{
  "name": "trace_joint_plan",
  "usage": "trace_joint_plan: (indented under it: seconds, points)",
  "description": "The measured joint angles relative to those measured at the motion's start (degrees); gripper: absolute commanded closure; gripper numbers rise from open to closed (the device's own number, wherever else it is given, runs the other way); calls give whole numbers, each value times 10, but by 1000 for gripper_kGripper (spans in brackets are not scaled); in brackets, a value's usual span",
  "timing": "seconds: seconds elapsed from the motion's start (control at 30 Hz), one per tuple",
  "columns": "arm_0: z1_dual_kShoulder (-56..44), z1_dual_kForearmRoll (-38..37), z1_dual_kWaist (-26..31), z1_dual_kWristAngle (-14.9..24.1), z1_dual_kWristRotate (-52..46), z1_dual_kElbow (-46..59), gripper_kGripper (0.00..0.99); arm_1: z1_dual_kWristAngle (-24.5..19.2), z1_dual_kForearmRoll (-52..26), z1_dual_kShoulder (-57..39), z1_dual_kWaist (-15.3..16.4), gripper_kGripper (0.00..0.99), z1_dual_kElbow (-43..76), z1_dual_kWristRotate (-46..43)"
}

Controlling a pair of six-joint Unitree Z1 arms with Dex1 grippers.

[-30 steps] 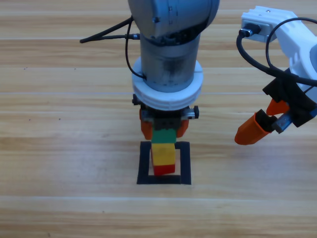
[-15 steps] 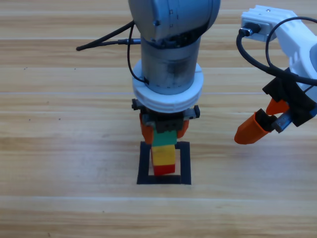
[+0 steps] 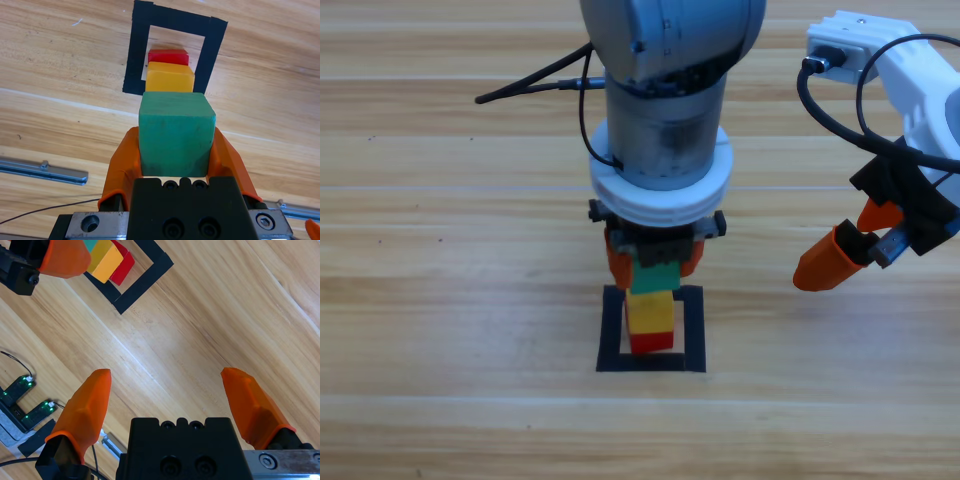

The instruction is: Stack the blocks in the rectangular block: red at the bottom, yellow in the middle, green on top

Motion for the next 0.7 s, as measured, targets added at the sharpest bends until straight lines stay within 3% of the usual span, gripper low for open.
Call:
trace_joint_plan:
  seconds: [0.7]
  points:
    - [3, -16, 0, 0, 9, 10, 990, 11, 0, 0, 0, 0, -1, -1]
